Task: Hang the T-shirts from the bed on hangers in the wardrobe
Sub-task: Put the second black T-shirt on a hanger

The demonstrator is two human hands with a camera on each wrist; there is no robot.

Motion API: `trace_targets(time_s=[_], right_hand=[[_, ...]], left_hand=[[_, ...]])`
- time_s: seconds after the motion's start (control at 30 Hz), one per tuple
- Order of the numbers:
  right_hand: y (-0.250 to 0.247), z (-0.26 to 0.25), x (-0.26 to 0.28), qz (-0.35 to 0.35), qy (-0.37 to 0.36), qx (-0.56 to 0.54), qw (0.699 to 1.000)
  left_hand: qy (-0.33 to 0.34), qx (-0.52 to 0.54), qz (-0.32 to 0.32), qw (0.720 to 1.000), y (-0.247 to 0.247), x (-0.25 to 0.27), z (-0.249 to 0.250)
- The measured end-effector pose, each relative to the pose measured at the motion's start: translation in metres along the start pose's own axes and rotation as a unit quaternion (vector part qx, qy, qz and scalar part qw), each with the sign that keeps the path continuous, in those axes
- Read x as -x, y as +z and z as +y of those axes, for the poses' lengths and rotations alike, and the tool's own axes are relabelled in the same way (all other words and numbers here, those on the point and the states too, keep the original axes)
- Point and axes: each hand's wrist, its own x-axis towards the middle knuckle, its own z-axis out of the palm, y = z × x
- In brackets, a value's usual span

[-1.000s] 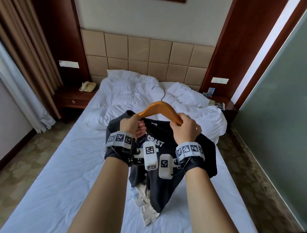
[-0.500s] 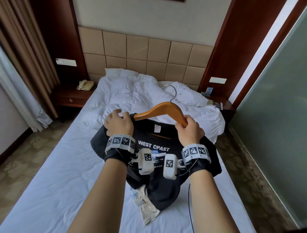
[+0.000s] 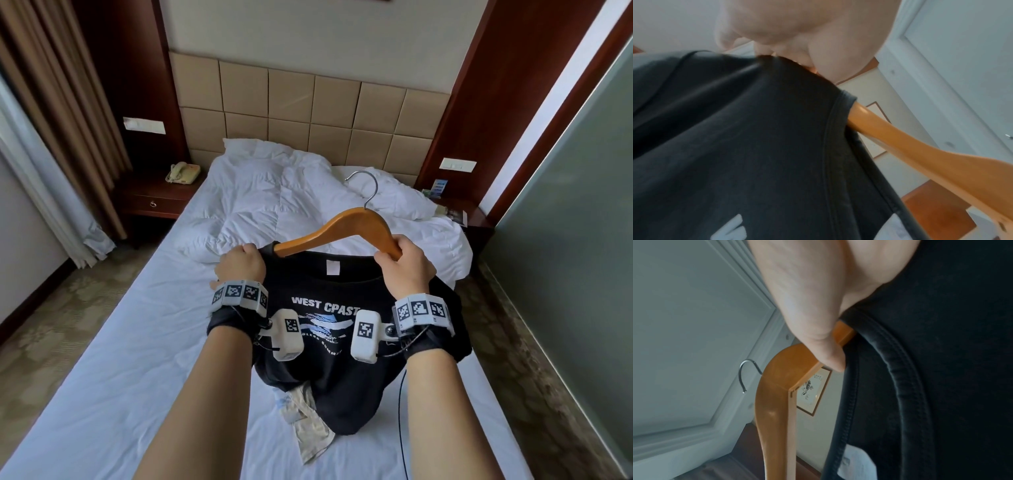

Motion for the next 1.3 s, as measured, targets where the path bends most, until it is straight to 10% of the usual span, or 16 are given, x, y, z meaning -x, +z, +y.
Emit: trace_targets(time_s=[0.2,0.4,0.57,0.8,0.9,1.3], right_hand=[[0.013,-0.001,0.005,-0.052,-0.003,0.003,0.999],[0.02,-0.007,0.007,-0.058,-0.026,0.018,0.998],[0.02,-0.007,0.008,-0.052,-0.03,0.016,0.998],[0.014,0.003,0.012,-0.067,-0.078,-0.102,0.989],[0.013,0.014,0.012,-0.055,-0.07,0.04,0.995],[0.015,0.075,0.021,0.111,0.197,-0.12,0.967]], left_hand=[[0.12,-0.001,0.054,0.991,0.009,0.01,0.022],[0.274,0.171,-0.059,0.944,0.019,0.03,0.041],[0.33,0.12,-0.106,0.93,0.018,0.045,0.052],[0.298,0.114,-0.058,0.946,0.021,0.052,0.052],[0.285,0.137,-0.035,0.948,0.021,0.054,0.05],[0.263,0.164,-0.033,0.95,0.025,0.057,0.045]])
